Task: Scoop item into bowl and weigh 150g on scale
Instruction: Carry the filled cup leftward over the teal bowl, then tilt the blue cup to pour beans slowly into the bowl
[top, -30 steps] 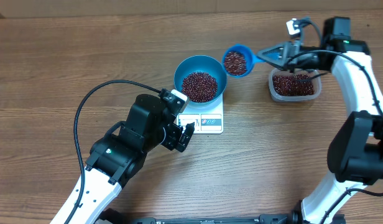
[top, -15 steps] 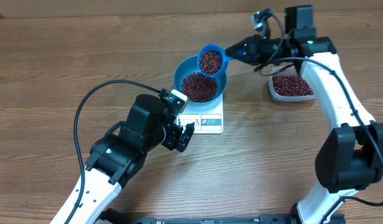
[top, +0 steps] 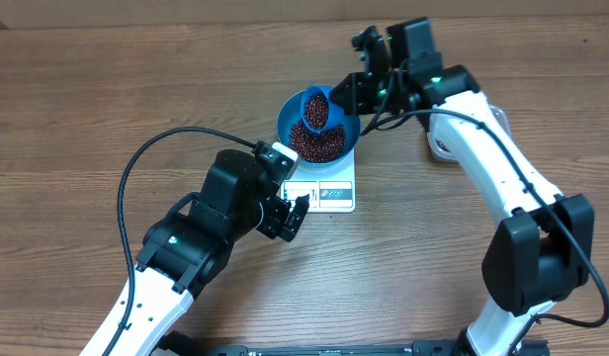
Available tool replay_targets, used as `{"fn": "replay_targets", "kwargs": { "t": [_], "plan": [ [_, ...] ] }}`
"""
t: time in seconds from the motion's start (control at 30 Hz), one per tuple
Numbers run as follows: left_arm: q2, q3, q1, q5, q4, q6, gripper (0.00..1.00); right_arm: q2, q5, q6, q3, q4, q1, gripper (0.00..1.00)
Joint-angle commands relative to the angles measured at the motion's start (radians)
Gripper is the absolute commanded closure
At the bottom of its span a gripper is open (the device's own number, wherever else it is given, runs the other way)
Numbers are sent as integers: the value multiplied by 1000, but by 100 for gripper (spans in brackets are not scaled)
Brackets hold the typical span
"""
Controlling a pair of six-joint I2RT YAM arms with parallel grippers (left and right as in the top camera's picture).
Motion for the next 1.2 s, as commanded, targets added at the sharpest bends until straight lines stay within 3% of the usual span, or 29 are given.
{"fn": "replay_targets", "kwargs": {
  "t": [0.0,0.37,1.17],
  "plan": [
    [-2,19,6,10,1,13,0,-66,162,-28,19,8,43,96],
    [-2,19,6,10,2,13,0,-66,316,-72,19,10,116,96],
    [-2,19,6,10,2,13,0,-66,443,-91,19,53,181,96]
  ]
}}
